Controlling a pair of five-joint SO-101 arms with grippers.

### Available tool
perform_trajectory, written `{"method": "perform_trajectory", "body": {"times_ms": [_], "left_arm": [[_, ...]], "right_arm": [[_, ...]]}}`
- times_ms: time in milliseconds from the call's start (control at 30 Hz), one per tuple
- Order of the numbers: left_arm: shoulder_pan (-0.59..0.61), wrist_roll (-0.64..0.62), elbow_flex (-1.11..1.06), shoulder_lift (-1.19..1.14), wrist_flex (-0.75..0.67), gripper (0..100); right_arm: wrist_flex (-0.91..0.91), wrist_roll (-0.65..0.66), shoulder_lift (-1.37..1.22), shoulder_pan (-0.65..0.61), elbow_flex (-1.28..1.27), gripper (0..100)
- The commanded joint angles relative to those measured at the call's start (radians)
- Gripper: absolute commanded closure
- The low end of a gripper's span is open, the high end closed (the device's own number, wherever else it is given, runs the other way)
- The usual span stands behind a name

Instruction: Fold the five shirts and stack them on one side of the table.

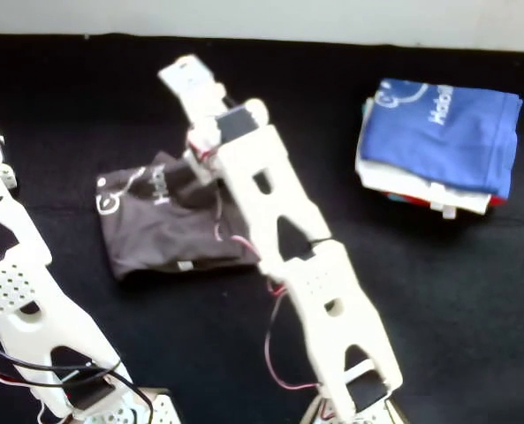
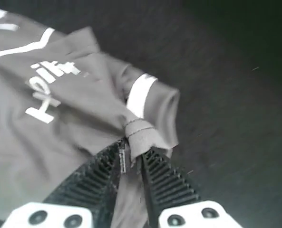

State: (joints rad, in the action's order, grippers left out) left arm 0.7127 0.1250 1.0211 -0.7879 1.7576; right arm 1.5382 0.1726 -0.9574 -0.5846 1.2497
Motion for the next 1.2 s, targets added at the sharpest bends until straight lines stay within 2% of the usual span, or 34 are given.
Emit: {"method": "perform_trajectory", "body": {"times_ms": [0,200,333,400,567,767,867,1000,1167], "left_arm": [[-0.001,-0.005,0.035,0.01,0.011,99],[-0.001,-0.005,0.035,0.01,0.011,99],[-0.001,-0.006,0.035,0.01,0.011,99],[0.001,-0.006,0.035,0.01,0.011,99],[0.001,-0.006,0.035,0.01,0.011,99],[0.001,-0.006,0.035,0.01,0.011,99],[-0.001,-0.006,0.035,0.01,0.011,99],[-0.001,-0.006,0.035,0.01,0.011,99],[0.004,-0.005,0.035,0.01,0.011,99]], "right_arm": [[-0.099,0.058,0.005,0.053,0.05,99.1],[-0.263,0.068,-0.021,0.071,0.05,97.5],[-0.234,0.061,-0.074,0.065,0.054,81.7],[-0.214,0.061,-0.084,0.065,0.061,77.1],[-0.193,0.061,-0.058,0.077,0.119,78.1],[0.028,0.061,-0.045,0.016,0.232,88.5],[0.128,0.064,-0.054,-0.019,0.248,87.0],[0.16,0.063,-0.082,-0.021,0.191,80.4],[0.229,0.063,-0.104,-0.018,0.182,82.0]]}}
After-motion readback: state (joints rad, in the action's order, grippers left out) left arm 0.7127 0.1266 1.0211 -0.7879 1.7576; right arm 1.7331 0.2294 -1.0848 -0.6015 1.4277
